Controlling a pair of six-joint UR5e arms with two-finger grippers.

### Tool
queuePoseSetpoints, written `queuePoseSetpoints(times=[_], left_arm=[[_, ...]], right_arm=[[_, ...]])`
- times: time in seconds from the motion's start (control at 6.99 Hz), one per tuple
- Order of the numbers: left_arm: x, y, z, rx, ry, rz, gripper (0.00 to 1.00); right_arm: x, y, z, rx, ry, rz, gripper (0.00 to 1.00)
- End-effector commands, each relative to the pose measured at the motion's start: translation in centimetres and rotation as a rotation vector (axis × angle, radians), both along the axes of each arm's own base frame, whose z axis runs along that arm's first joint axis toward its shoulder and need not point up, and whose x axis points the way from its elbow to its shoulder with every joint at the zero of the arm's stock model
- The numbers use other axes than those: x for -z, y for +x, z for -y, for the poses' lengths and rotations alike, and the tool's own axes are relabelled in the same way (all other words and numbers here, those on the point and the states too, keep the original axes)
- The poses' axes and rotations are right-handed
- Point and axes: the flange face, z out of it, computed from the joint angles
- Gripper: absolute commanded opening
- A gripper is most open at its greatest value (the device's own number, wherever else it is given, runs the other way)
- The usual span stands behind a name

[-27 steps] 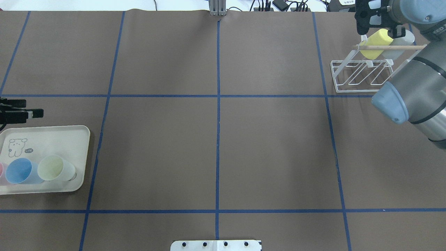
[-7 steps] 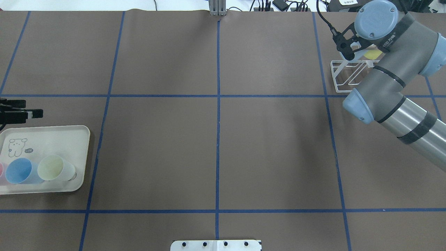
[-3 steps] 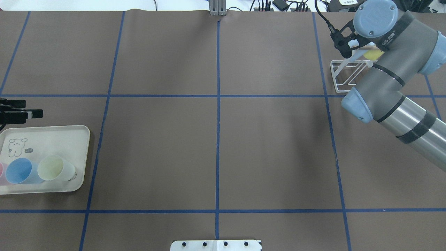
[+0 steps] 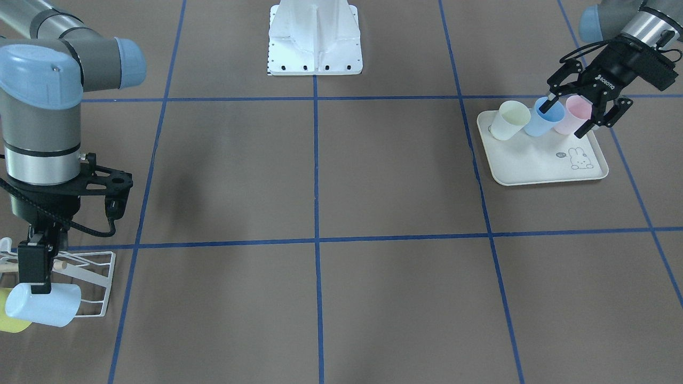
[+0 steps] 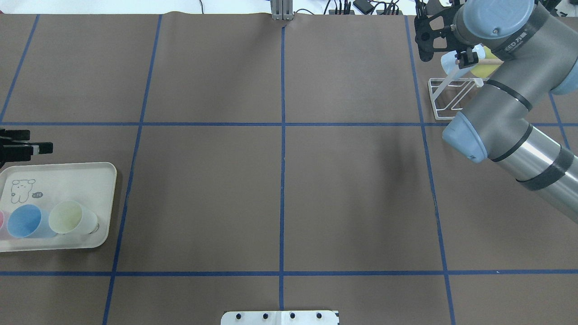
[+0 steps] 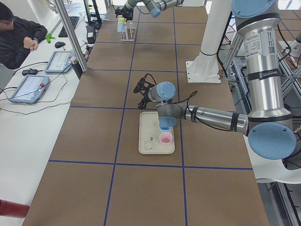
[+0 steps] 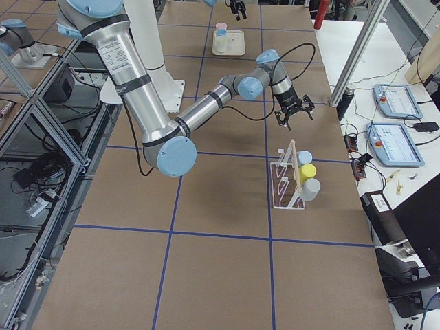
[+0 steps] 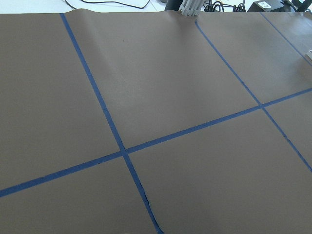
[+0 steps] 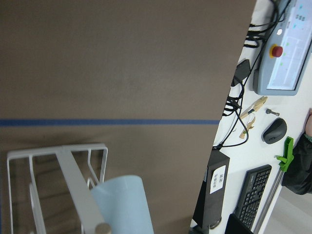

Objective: Transfer IKEA cup to right arm and place on rack

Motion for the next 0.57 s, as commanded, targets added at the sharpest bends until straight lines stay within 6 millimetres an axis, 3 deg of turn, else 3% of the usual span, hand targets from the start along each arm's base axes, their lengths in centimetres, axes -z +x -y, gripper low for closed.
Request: queuePoseSetpoints(times=[0.0,0.43], left_arm=[[-1.6,-0.9,-0.8,0.062,-0.021,0.040,1.00],[-4.9,-1.8,-3.2,0.036,0.001,0.140,1.00]], right_arm=[[3.0,-1.5,-2.2,-0.161,-0.047,0.326,0.99],[6.4,-2.8,-5.4,-0.298,-0.294,0.696,0.99]])
